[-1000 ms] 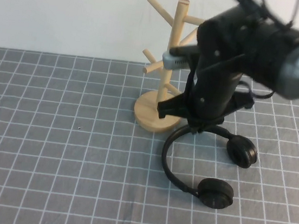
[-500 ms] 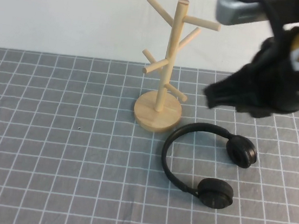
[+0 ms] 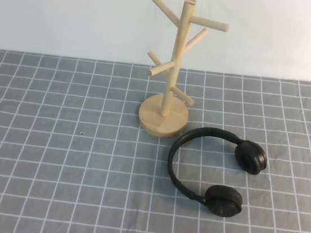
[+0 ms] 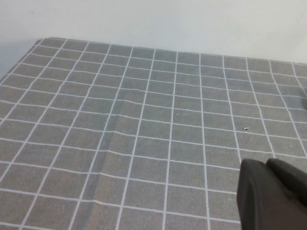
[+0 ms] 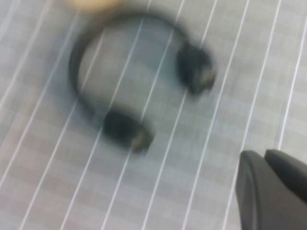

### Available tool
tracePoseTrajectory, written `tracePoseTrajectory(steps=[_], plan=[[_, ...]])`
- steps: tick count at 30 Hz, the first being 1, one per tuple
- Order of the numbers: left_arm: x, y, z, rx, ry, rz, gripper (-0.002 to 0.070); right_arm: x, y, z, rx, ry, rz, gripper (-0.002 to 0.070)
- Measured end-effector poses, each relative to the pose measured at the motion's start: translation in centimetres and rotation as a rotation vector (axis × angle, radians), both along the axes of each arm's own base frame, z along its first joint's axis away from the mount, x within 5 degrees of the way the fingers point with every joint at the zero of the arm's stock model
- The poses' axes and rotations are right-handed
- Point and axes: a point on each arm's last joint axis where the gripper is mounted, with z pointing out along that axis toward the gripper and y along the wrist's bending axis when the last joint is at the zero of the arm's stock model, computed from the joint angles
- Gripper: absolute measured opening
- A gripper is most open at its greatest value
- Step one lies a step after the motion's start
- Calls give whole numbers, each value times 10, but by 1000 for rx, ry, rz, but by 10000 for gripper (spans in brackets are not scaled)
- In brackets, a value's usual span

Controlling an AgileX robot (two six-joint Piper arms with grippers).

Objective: Take out the headphones from the headphone stand

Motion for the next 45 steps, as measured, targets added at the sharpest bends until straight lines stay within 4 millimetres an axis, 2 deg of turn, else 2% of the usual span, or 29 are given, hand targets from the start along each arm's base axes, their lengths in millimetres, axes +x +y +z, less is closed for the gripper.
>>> tracePoseTrajectory(steps=[4, 6, 10, 13, 15, 22, 33, 37, 45], plan=[[0, 0, 0, 0, 0, 0, -6, -13, -38, -41, 112, -263, -50, -9], [0, 0, 0, 0, 0, 0, -6, -25, -54, -63, 157, -404, -89, -9], [0, 0, 0, 0, 0, 0, -6, -58, -75, -104, 198, -594, -166, -9], [0, 0, 0, 0, 0, 0, -6, -78, -82, -128, 197, -682, -218, -9], [0, 0, 0, 0, 1, 0, -6, -86, -85, -132, 192, -731, -251, -9], [0, 0, 0, 0, 1, 0, -6, -105, -89, -124, 203, -897, -278, -9], [0, 0, 0, 2, 5, 0, -6, -106, -91, -129, 184, -863, -301, -9], [0, 0, -1, 2, 7, -2, -6, -106, -91, -135, 162, -797, -313, -9], [-1, 0, -2, 3, 23, -4, -6, -110, -90, -161, 98, -517, -301, -9]])
